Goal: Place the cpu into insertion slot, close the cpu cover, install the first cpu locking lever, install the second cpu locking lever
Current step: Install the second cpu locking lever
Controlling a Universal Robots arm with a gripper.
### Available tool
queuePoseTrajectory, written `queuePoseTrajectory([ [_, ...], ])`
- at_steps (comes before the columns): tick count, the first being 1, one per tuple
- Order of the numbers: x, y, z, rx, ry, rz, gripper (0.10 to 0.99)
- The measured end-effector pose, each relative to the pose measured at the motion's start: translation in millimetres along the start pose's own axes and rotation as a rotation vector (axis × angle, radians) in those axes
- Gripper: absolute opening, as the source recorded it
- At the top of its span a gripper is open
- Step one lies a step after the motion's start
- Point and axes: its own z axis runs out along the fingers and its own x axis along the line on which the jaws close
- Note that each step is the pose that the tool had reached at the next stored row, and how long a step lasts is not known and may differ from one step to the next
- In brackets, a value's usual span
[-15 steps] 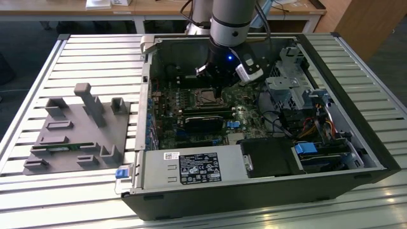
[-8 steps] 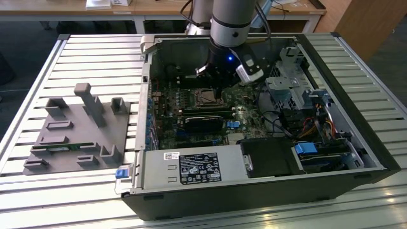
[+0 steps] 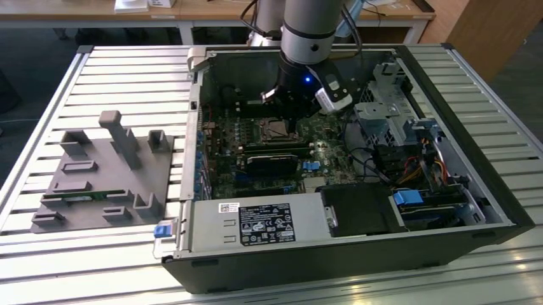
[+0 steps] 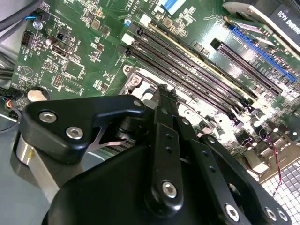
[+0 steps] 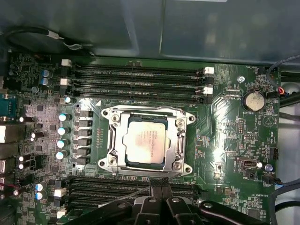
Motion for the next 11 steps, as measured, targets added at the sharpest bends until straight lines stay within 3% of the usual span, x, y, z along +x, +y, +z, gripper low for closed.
queuePoseTrajectory([
  [7,0.0,-1.5,-0.1,-0.001,0.0001,0.0,0.106],
  [10,0.1,-3.5,0.2,-0.025,0.0027,0.0,0.106],
  [11,0.2,-4.0,0.3,-0.029,0.0036,0.0,0.106],
])
